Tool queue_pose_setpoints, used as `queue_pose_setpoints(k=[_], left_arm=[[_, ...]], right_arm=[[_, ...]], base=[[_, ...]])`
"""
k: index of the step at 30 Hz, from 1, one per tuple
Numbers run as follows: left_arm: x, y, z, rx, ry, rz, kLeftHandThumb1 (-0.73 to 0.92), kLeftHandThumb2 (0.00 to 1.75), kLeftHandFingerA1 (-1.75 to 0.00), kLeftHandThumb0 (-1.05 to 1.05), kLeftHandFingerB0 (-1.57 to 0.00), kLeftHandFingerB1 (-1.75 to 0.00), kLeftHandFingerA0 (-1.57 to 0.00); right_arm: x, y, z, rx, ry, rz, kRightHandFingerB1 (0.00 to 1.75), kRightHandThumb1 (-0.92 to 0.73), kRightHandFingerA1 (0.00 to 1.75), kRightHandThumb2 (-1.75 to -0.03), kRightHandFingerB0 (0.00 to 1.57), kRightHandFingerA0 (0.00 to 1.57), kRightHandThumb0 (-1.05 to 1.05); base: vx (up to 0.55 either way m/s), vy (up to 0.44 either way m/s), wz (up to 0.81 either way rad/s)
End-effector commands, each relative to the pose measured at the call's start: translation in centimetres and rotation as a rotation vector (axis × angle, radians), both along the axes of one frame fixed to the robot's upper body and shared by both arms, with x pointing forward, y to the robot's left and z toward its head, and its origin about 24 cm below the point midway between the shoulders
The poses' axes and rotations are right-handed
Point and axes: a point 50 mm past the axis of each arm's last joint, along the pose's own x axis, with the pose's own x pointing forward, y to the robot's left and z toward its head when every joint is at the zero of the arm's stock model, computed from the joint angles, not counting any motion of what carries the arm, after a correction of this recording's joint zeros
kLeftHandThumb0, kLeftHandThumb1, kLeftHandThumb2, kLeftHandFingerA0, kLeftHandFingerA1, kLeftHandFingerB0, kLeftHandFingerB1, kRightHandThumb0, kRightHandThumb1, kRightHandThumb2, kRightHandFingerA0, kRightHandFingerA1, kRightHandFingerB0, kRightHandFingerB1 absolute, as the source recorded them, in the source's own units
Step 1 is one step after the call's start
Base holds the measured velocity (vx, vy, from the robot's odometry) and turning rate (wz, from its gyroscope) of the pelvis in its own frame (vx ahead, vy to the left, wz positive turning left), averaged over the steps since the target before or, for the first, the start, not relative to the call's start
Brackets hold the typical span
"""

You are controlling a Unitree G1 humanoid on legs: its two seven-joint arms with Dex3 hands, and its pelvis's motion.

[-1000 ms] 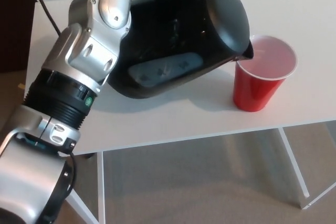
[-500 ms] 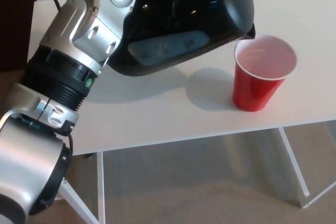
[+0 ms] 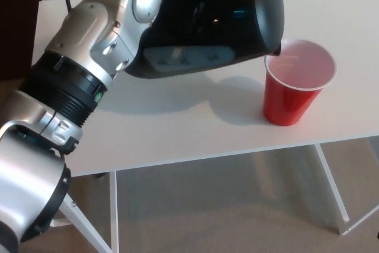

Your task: The robot walk towards a table in front and uses its left hand to pick up the pot from the base and pour water to the cup on the right hand side

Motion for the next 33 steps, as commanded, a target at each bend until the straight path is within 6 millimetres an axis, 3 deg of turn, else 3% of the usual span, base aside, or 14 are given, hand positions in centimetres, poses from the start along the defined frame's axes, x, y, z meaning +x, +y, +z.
queue_pose_setpoints(k=[1,2,4,8,9,11,12,18,19,20,21,28,33], left_arm=[[-1.3,-1.6,2.2,0.099,-0.225,-0.089,0.66,0.57,-1.69,-0.28,-0.79,-1.17,-0.73],[-1.3,-1.8,2.1,0.107,-0.245,-0.095,0.69,0.57,-1.71,-0.20,-0.61,-1.55,-0.74],[-1.4,-2.1,2.1,0.132,-0.296,-0.104,0.70,0.57,-1.73,-0.22,-0.56,-1.59,-0.75],[-1.4,-2.3,2.1,0.152,-0.320,-0.112,0.68,0.56,-1.72,-0.20,-0.62,-1.54,-0.75],[-1.5,-2.8,2.2,0.176,-0.341,-0.121,0.57,0.58,-1.64,-0.28,-0.96,-0.71,-0.82],[-1.5,-2.8,2.2,0.179,-0.346,-0.123,0.57,0.58,-1.64,-0.28,-0.96,-0.71,-0.82],[-1.6,-3.0,2.3,0.183,-0.357,-0.132,0.56,0.58,-1.66,-0.28,-0.95,-0.86,-0.84],[-1.7,-3.4,2.6,0.222,-0.402,-0.155,0.58,0.58,-1.68,-0.26,-0.94,-0.89,-0.83],[-1.7,-3.5,2.7,0.237,-0.414,-0.159,0.55,0.57,-1.67,-0.27,-0.96,-0.74,-0.83],[-1.8,-3.6,2.9,0.259,-0.432,-0.164,0.55,0.57,-1.67,-0.27,-0.96,-0.74,-0.83],[-1.8,-3.7,3.0,0.274,-0.433,-0.157,0.53,0.58,-1.62,-0.32,-0.98,-0.61,-0.85],[-1.8,-3.7,3.4,0.278,-0.458,-0.148,0.52,0.59,-1.59,-0.32,-0.97,-0.72,-0.88],[-1.7,-3.6,3.5,0.280,-0.467,-0.138,0.52,0.58,-1.59,-0.31,-0.98,-0.70,-0.88]], right_arm=[[0.4,-0.5,0.3,-0.028,-0.008,-0.001,0.56,-0.41,0.64,-0.85,0.30,0.43,-0.10],[0.4,-0.5,0.4,-0.034,-0.008,0.003,0.55,-0.42,0.63,-0.86,0.28,0.43,-0.10],[0.6,-0.4,0.5,-0.041,-0.008,0.009,0.55,-0.44,0.63,-0.87,0.28,0.42,-0.08],[0.6,-0.4,0.5,-0.041,-0.012,0.008,0.55,-0.44,0.63,-0.87,0.28,0.43,-0.09],[0.7,-0.4,0.7,-0.042,-0.021,0.025,0.46,-0.62,0.55,-0.58,0.39,0.49,-0.11],[0.7,-0.4,0.7,-0.043,-0.022,0.027,0.46,-0.62,0.55,-0.58,0.39,0.49,-0.11],[0.8,-0.4,0.7,-0.041,-0.020,0.026,0.55,-0.41,0.64,-0.85,0.29,0.44,-0.12],[0.9,-0.5,0.6,-0.039,-0.016,0.016,0.55,-0.42,0.65,-0.85,0.30,0.47,-0.11],[0.9,-0.5,0.6,-0.044,-0.014,0.017,0.45,-0.59,0.55,-0.57,0.41,0.54,-0.14],[0.9,-0.5,0.7,-0.051,-0.011,0.018,0.45,-0.59,0.55,-0.57,0.41,0.54,-0.14],[0.9,-0.5,0.7,-0.046,-0.011,0.028,0.55,-0.42,0.63,-0.86,0.30,0.43,-0.12],[1.1,-0.4,0.8,-0.053,-0.010,0.033,0.56,-0.42,0.63,-0.86,0.31,0.43,-0.11],[1.1,-0.3,0.9,-0.064,-0.007,0.042,0.55,-0.42,0.62,-0.86,0.31,0.43,-0.12]], base=[[0.00,0.000,0.00],[0.00,0.000,0.00],[0.00,0.000,0.00],[0.00,0.000,0.00],[0.00,0.000,0.00],[0.00,0.000,0.00],[0.00,0.000,0.00],[0.00,0.000,0.00],[0.00,0.000,0.00],[0.00,0.000,0.00],[0.00,0.000,0.00],[0.00,0.000,0.00],[0.00,0.000,0.00]])
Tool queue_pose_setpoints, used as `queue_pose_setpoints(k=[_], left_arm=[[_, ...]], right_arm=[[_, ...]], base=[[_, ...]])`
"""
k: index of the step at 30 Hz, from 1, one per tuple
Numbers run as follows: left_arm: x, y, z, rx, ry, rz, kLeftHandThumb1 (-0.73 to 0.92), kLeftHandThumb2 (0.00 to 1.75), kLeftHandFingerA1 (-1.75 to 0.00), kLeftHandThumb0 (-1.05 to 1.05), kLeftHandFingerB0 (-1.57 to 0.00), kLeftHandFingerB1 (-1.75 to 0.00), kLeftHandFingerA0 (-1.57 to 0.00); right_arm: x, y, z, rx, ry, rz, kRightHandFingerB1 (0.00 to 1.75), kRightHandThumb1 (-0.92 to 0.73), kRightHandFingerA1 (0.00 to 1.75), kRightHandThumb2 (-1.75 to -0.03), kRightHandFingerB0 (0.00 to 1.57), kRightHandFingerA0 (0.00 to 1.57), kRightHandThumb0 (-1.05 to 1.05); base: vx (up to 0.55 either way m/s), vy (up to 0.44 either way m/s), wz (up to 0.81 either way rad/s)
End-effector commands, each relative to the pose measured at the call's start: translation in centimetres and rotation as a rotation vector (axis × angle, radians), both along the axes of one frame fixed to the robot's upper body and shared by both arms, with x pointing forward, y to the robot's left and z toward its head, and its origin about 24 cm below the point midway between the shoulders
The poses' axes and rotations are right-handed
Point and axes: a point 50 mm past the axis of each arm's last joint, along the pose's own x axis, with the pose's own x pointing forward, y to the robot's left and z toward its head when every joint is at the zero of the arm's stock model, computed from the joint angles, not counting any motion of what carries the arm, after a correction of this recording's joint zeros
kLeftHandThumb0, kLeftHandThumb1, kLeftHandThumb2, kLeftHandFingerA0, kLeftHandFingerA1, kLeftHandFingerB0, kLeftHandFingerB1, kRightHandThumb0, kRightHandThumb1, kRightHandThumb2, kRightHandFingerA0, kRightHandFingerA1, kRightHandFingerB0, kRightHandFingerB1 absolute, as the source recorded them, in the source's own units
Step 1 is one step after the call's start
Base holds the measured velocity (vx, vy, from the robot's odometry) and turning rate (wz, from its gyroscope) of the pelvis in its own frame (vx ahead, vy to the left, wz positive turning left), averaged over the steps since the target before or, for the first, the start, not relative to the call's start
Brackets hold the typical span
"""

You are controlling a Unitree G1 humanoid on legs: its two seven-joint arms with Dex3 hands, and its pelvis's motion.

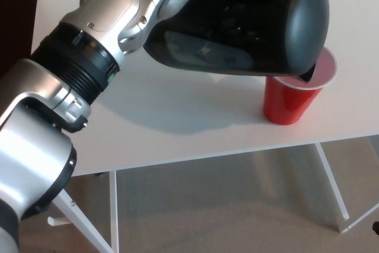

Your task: The robot walk towards a table in front and uses its left hand to pick up the pot from the base and pour water to the cup on the right hand side

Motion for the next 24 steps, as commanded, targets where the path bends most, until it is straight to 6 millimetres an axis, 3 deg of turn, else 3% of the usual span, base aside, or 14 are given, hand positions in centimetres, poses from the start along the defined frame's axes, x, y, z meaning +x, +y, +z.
queue_pose_setpoints(k=[1,2,3,10,11,12,13,14,19,20,22,24], left_arm=[[-0.3,-0.1,2.3,-0.006,-0.127,-0.010,0.55,0.58,-1.63,-0.29,-0.97,-0.76,-0.84],[-0.3,-0.1,2.4,-0.001,-0.142,-0.001,0.43,0.71,-1.46,-0.39,-0.96,-0.84,-1.01],[-0.2,-0.2,2.5,0.004,-0.145,0.003,0.56,0.60,-1.60,-0.32,-0.97,-0.77,-0.85],[-0.2,-0.5,2.5,0.027,-0.148,0.014,0.57,0.60,-1.60,-0.34,-0.95,-0.82,-0.83],[-0.3,-0.5,2.4,0.041,-0.154,0.026,0.61,0.61,-1.60,-0.36,-0.93,-0.91,-0.84],[-0.4,-0.6,2.3,0.061,-0.162,0.045,0.61,0.61,-1.60,-0.36,-0.93,-0.91,-0.84],[-0.4,-0.5,2.2,0.056,-0.164,0.043,0.60,0.58,-1.58,-0.37,-0.93,-0.79,-0.86],[-0.4,-0.5,2.1,0.046,-0.158,0.038,0.55,0.60,-1.63,-0.36,-0.95,-0.80,-0.85],[0.0,-0.1,1.8,-0.013,-0.140,0.047,0.58,0.61,-1.65,-0.36,-0.97,-0.82,-0.86],[0.2,0.2,1.8,-0.038,-0.119,0.060,0.59,0.59,-1.66,-0.33,-0.95,-0.69,-0.83],[0.6,0.8,1.7,-0.164,0.009,0.097,0.64,0.59,-1.64,-0.29,-0.89,-0.77,-0.83],[0.7,1.2,1.7,-0.235,0.076,0.105,0.65,0.59,-1.62,-0.31,-0.88,-0.73,-0.82]], right_arm=[[-0.1,-0.6,0.2,-0.022,0.017,-0.006,0.56,-0.41,0.63,-0.85,0.30,0.43,-0.12],[-0.1,-0.6,0.2,-0.016,0.018,-0.008,0.55,-0.42,0.62,-0.86,0.29,0.42,-0.12],[-0.2,-0.6,0.1,-0.014,0.020,-0.010,0.55,-0.41,0.63,-0.86,0.30,0.43,-0.11],[-0.1,-0.6,0.1,-0.023,0.022,-0.006,0.55,-0.41,0.63,-0.85,0.30,0.44,-0.13],[-0.2,-0.6,0.1,-0.022,0.024,-0.001,0.55,-0.41,0.63,-0.85,0.30,0.44,-0.14],[-0.3,-0.6,0.0,-0.022,0.027,0.007,0.55,-0.41,0.63,-0.85,0.30,0.44,-0.14],[-0.3,-0.5,0.0,-0.022,0.027,0.001,0.56,-0.41,0.63,-0.85,0.32,0.45,-0.13],[-0.3,-0.5,0.0,-0.017,0.025,0.000,0.46,-0.59,0.55,-0.57,0.42,0.53,-0.14],[-0.3,-0.6,0.0,-0.002,0.030,-0.019,0.45,-0.61,0.54,-0.57,0.43,0.54,-0.12],[-0.3,-0.6,0.0,-0.004,0.030,-0.017,0.45,-0.60,0.55,-0.57,0.44,0.55,-0.12],[-0.4,-0.5,0.0,0.002,0.028,-0.018,0.45,-0.61,0.55,-0.57,0.42,0.55,-0.11],[-0.5,-0.4,-0.1,0.004,0.027,-0.016,0.45,-0.61,0.54,-0.57,0.43,0.55,-0.11]], base=[[0.00,0.000,0.00],[0.00,0.000,0.00],[0.00,0.000,0.00],[0.00,0.000,0.00],[0.00,0.000,0.00],[0.00,0.000,0.00],[0.00,0.000,0.00],[0.00,0.000,0.00],[0.00,0.000,0.00],[0.00,0.000,0.00],[0.00,0.000,0.00],[0.00,0.000,0.00]])
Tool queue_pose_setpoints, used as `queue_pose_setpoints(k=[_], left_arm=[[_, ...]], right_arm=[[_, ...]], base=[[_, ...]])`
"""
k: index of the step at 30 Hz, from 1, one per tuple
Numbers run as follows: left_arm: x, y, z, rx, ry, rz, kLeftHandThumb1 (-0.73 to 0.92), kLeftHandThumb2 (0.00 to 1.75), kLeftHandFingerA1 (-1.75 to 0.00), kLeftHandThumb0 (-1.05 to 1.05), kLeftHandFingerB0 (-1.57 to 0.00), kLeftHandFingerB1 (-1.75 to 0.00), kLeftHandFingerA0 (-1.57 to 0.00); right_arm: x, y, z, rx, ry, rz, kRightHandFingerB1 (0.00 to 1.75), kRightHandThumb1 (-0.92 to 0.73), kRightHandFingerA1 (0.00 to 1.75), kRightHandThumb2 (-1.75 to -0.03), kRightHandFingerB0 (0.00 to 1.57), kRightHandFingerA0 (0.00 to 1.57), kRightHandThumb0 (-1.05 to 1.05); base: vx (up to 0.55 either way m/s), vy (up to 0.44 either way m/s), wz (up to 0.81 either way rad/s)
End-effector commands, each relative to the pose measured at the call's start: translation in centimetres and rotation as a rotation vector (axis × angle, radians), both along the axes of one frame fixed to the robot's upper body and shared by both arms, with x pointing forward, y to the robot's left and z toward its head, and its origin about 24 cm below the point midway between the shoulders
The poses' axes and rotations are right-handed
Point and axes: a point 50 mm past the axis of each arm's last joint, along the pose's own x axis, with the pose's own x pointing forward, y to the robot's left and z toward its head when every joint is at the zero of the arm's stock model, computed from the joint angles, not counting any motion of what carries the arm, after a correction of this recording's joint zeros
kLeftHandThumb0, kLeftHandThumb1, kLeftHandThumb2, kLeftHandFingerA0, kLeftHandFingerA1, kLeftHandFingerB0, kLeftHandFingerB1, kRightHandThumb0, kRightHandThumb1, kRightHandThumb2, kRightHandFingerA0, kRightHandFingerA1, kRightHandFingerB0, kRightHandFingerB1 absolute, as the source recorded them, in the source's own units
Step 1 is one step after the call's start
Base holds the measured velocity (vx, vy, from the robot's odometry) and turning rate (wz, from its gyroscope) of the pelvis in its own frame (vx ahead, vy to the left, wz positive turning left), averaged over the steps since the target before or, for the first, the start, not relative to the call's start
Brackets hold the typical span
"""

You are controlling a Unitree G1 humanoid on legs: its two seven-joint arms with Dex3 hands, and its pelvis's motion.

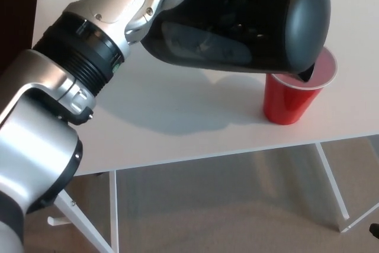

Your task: The robot walk towards a table in front and uses its left hand to pick up the pot from the base and pour water to the cup on the right hand side

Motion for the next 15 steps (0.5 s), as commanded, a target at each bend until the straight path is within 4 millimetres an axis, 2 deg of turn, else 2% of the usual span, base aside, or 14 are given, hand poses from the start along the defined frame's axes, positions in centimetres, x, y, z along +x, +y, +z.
queue_pose_setpoints(k=[1,2,4,5,6,7,8,9,10,11,12,13,15], left_arm=[[0.8,1.9,1.2,-0.319,0.215,0.090,0.57,0.60,-1.58,-0.33,-0.82,-0.51,-0.85],[1.1,2.6,1.2,-0.409,0.294,0.125,0.55,0.58,-1.58,-0.27,-0.85,-0.56,-0.79],[1.5,3.2,1.3,-0.495,0.335,0.160,0.56,0.58,-1.56,-0.24,-0.87,-0.61,-0.79],[1.8,3.9,1.3,-0.578,0.394,0.170,0.67,0.61,-1.58,-0.15,-0.64,-1.35,-0.78],[2.3,4.6,1.2,-0.673,0.468,0.176,0.67,0.61,-1.58,-0.15,-0.64,-1.35,-0.78],[2.6,5.4,1.1,-0.776,0.539,0.157,0.64,0.62,-1.53,0.00,-0.77,-1.48,-0.91],[2.8,6.1,1.0,-0.837,0.580,0.141,0.68,0.67,-1.63,0.01,-0.73,-1.53,-0.83],[3.1,7.1,0.8,-0.912,0.629,0.121,0.71,0.79,-1.67,-0.01,-0.70,-1.55,-0.80],[3.3,7.9,0.5,-0.973,0.662,0.105,0.71,0.79,-1.67,-0.01,-0.70,-1.55,-0.80],[3.4,8.7,0.1,-1.033,0.691,0.093,0.70,0.77,-1.64,-0.11,-0.80,-1.16,-0.76],[3.6,10.1,-0.5,-1.124,0.730,0.072,0.70,0.77,-1.64,-0.11,-0.80,-1.16,-0.76],[3.7,11.1,-1.1,-1.236,0.788,0.031,0.66,0.88,-1.62,-0.11,-0.77,-1.25,-0.74],[3.7,12.1,-1.7,-1.299,0.815,0.020,0.60,0.95,-1.58,-0.09,-0.78,-1.28,-0.73]], right_arm=[[-0.3,-0.4,0.2,-0.018,0.006,0.005,0.56,-0.42,0.63,-0.86,0.31,0.45,-0.11],[-0.4,-0.4,0.2,-0.028,0.003,0.019,0.56,-0.42,0.63,-0.86,0.31,0.43,-0.12],[-0.5,-0.4,0.2,-0.036,0.004,0.020,0.56,-0.41,0.63,-0.85,0.30,0.44,-0.13],[-0.5,-0.4,0.2,-0.033,0.003,0.018,0.56,-0.41,0.63,-0.85,0.32,0.44,-0.11],[-0.6,-0.4,0.2,-0.029,0.001,0.016,0.56,-0.41,0.63,-0.85,0.32,0.44,-0.11],[-0.5,-0.4,0.2,-0.026,0.000,0.010,0.46,-0.60,0.54,-0.57,0.42,0.51,-0.12],[-0.5,-0.4,0.2,-0.023,-0.001,0.008,0.47,-0.59,0.54,-0.56,0.43,0.51,-0.12],[-0.5,-0.4,0.2,-0.023,0.001,0.008,0.46,-0.60,0.54,-0.57,0.43,0.53,-0.12],[-0.6,-0.4,0.1,-0.027,0.004,0.010,0.46,-0.60,0.54,-0.57,0.43,0.53,-0.12],[-0.6,-0.4,0.1,-0.026,0.004,0.012,0.46,-0.60,0.55,-0.57,0.42,0.51,-0.11],[-0.7,-0.4,0.1,-0.025,0.004,0.014,0.46,-0.60,0.55,-0.57,0.42,0.51,-0.11],[-0.7,-0.4,0.1,-0.028,0.008,0.023,0.56,-0.42,0.63,-0.86,0.31,0.44,-0.11],[-0.8,-0.3,0.0,-0.028,0.010,0.031,0.55,-0.43,0.63,-0.86,0.29,0.42,-0.11]], base=[[0.00,0.000,0.00],[0.00,0.000,0.00],[0.00,0.000,0.00],[0.00,0.000,0.00],[0.00,0.000,0.00],[0.00,0.000,0.00],[0.00,0.000,0.00],[0.00,0.000,0.00],[0.00,0.000,0.00],[0.00,0.000,0.00],[0.00,0.000,0.00],[0.00,0.000,0.00],[0.00,0.000,0.00]])
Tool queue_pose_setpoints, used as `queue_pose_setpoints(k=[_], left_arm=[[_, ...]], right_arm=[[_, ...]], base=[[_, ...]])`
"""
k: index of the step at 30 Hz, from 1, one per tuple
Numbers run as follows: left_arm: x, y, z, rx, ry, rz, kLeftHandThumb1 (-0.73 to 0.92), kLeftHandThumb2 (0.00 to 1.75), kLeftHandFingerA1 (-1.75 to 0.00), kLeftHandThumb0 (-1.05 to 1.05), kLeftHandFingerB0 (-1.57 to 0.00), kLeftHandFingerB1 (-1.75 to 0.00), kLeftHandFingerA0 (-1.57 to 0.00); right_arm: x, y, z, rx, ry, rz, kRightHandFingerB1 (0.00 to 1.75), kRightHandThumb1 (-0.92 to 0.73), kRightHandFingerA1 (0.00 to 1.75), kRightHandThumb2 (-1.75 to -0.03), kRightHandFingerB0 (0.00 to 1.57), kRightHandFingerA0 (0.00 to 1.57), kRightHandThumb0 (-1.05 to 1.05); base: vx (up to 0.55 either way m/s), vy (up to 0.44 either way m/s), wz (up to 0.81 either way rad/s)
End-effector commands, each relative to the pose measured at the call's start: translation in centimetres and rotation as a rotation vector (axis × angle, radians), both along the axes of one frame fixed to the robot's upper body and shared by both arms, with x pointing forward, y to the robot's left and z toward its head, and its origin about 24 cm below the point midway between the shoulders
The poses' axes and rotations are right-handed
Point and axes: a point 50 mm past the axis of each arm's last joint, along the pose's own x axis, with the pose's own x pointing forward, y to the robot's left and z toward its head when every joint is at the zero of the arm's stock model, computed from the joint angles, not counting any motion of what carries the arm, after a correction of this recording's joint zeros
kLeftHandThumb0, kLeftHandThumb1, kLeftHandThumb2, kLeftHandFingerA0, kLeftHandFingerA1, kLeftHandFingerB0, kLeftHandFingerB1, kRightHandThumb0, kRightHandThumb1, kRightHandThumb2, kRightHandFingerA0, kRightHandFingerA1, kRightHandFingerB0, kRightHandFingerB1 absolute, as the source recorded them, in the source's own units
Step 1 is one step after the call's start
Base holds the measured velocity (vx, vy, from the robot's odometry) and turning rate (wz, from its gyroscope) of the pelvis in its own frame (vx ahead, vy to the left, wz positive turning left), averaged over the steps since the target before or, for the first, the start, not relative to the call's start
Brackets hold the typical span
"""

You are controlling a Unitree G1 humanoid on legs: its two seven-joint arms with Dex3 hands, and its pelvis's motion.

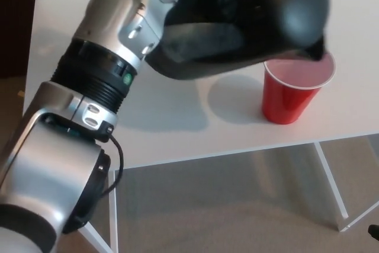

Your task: The robot walk towards a table in front and uses its left hand to pick up the pot from the base and pour water to the cup on the right hand side

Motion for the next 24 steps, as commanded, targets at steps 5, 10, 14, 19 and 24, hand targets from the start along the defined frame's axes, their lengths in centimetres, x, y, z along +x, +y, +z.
queue_pose_setpoints(k=[5,10,14,19,24], left_arm=[[1.8,12.6,-4.7,-1.036,0.501,-0.030,0.57,1.00,-1.68,-0.07,-0.77,-1.37,-0.80],[1.0,16.2,-7.4,-1.279,0.554,-0.037,0.49,1.08,-1.71,-0.04,-0.73,-1.47,-0.82],[0.0,18.4,-10.4,-1.459,0.576,-0.011,0.60,0.95,-1.74,-0.07,-0.72,-1.45,-0.75],[-1.0,19.6,-13.3,-1.561,0.627,-0.018,0.66,0.92,-1.75,-0.06,-0.65,-1.52,-0.86],[-1.3,19.9,-15.5,-1.654,0.661,0.007,0.74,0.75,-1.70,-0.17,-0.71,-1.44,-1.03]], right_arm=[[-0.9,-0.4,0.0,-0.032,0.017,0.030,0.55,-0.42,0.63,-0.85,0.28,0.43,-0.12],[-0.9,-0.5,-0.1,-0.045,0.026,0.034,0.55,-0.41,0.64,-0.85,0.29,0.45,-0.12],[-1.4,-0.3,-0.4,-0.021,0.040,0.035,0.56,-0.42,0.64,-0.86,0.31,0.43,-0.09],[-1.5,-0.3,-0.5,-0.032,0.052,0.056,0.55,-0.44,0.62,-0.86,0.30,0.41,-0.10],[-1.1,-0.1,-0.4,-0.054,0.041,0.078,0.55,-0.45,0.62,-0.87,0.29,0.41,-0.12]], base=[[0.00,0.000,0.00],[0.00,0.000,0.00],[0.00,0.000,0.00],[0.00,0.000,0.00],[0.00,0.000,0.00]])
